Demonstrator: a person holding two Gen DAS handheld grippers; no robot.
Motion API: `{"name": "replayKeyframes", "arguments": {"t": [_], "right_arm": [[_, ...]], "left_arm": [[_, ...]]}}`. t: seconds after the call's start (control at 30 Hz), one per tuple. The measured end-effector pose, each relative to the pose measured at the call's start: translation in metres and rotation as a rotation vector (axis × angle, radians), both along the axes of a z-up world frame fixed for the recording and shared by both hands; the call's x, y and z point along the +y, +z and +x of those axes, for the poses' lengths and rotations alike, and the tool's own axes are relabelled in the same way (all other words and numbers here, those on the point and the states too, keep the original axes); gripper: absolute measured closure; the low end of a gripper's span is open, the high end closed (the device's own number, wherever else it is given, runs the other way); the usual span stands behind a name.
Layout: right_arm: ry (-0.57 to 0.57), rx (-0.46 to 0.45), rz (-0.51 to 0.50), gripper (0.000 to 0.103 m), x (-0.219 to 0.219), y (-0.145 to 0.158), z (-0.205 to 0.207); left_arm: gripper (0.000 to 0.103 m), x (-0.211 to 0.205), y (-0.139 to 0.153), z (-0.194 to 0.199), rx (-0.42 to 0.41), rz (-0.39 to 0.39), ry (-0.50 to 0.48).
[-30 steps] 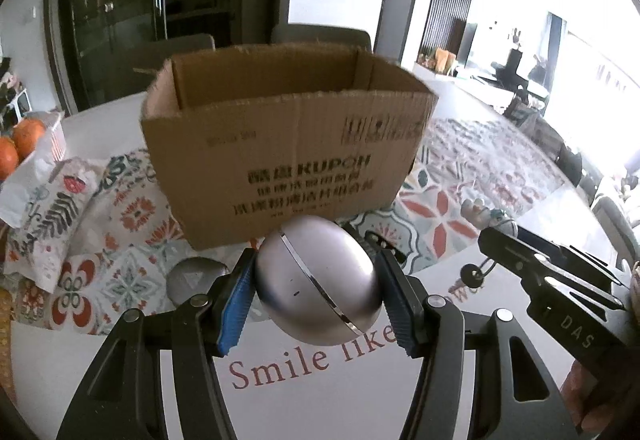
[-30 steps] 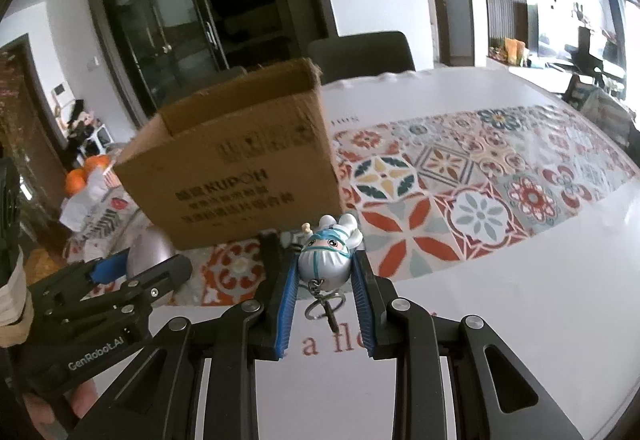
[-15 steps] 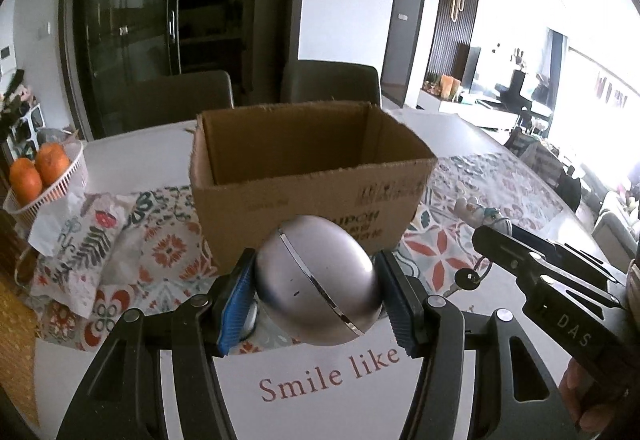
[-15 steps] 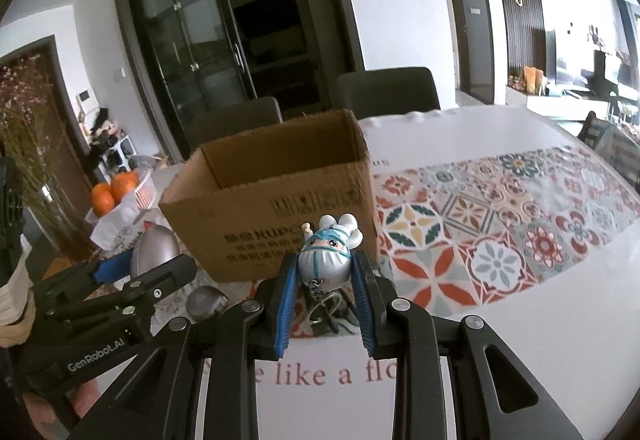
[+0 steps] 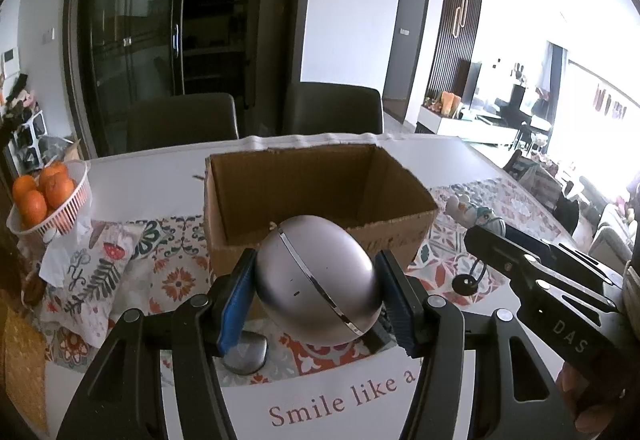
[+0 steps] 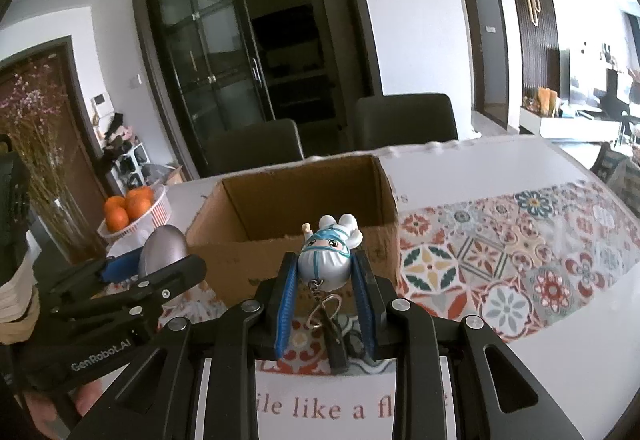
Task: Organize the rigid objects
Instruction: 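Carry the silver device and figurine keychain with both tools over the box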
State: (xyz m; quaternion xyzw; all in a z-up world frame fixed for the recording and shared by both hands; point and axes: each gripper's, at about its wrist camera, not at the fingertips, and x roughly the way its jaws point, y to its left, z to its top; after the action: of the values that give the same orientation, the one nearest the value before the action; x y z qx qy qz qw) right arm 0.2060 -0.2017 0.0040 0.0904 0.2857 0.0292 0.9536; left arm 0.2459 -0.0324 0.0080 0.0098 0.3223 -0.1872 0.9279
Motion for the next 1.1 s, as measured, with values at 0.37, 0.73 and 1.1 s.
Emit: {"name": "replayKeyframes", "arguments": {"t": [0.37, 0.73, 1.1], "right_arm": [[0.041, -0.031, 0.02, 0.075, 0.003, 0.023, 0.024], [0.07, -0.015, 0.024, 0.075, 0.001, 0.036, 0.059], [0.089, -0.027, -0.043, 0.075, 0.011, 0.055, 0.093]], "left_arm": [[0.044, -0.003, 0.025, 0.02, -0.026, 0.005, -0.003], [0.044, -0.004, 0.035, 0.05, -0.012, 0.023, 0.012], [0.044, 0.0, 0.036, 0.086, 0.045, 0.01, 0.035]]}}
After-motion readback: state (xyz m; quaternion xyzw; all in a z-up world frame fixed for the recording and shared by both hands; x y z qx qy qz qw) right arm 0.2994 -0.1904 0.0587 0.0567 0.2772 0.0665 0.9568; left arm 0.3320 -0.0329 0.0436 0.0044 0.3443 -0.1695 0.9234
